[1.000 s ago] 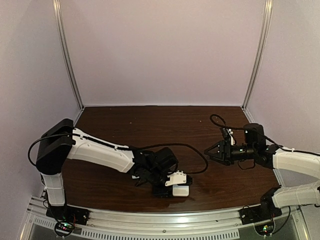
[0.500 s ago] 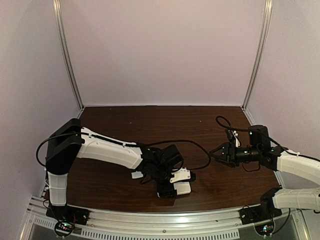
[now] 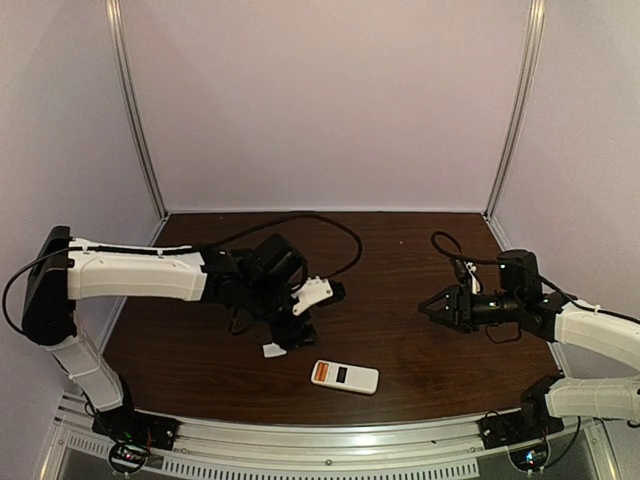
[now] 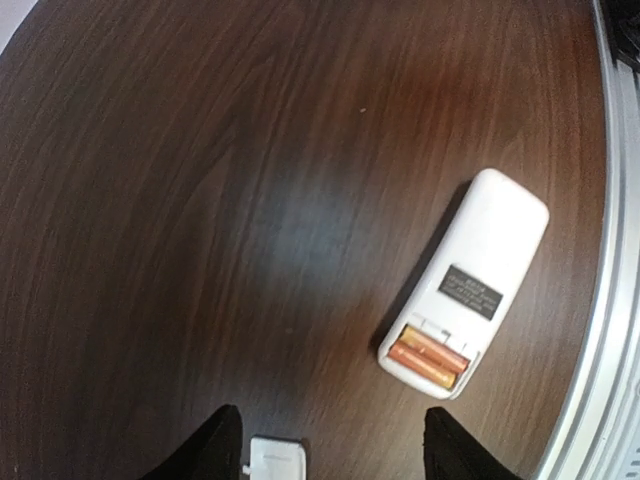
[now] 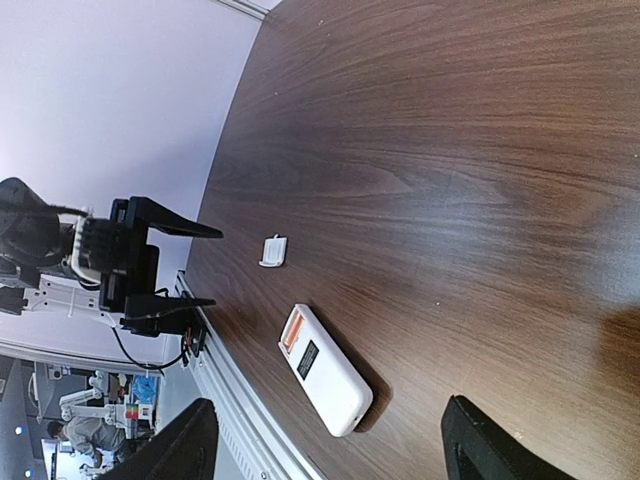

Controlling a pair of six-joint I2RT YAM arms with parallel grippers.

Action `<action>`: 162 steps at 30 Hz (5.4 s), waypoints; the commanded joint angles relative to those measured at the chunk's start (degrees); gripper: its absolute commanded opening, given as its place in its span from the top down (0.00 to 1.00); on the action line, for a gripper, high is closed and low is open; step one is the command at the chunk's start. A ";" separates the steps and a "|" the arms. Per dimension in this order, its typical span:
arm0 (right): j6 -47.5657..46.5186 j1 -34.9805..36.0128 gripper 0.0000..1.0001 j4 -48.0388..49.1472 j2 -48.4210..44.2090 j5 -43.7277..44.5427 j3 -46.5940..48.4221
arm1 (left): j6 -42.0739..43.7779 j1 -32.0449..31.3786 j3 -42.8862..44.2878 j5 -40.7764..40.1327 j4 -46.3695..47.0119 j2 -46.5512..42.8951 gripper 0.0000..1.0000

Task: Load the batteries into the remote control
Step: Place the remote control without the battery cover at the center of the board, then pick up the battery cover from the center of the board, then pass from the left arm to the right, then pass from the right arm to the left

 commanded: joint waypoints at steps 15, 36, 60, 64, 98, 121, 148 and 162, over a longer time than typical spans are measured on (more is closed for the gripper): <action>-0.84 -0.12 0.28 3.02 -0.03 -2.63 1.16 | 1.73 5.23 -11.77 -9.94 -3.69 1.60 0.50; -2.55 0.76 0.39 5.47 0.58 -3.68 2.89 | 2.75 5.68 -7.75 4.95 -1.81 0.20 1.00; -7.55 25.53 0.47 26.05 5.49 -11.44 25.67 | -30.60 5.02 -3.87 56.62 48.36 -23.08 1.00; -8.72 29.88 0.50 26.54 8.01 -11.27 28.88 | -33.02 4.47 -4.24 57.29 51.23 -22.43 1.00; -14.85 40.06 1.00 20.25 16.19 -10.48 39.99 | -35.99 3.63 -7.11 55.59 56.85 -21.62 0.36; 13.41 35.53 1.00 32.45 21.21 6.00 17.31 | 27.38 -6.85 -12.17 -1.64 11.86 -31.34 0.03; 20.91 35.57 1.00 45.12 26.74 5.37 11.38 | 24.99 -6.98 -7.58 0.33 12.30 -20.11 0.12; 21.29 35.57 1.00 46.70 27.21 4.59 10.99 | 25.02 -6.97 -5.49 4.79 10.22 -17.16 0.38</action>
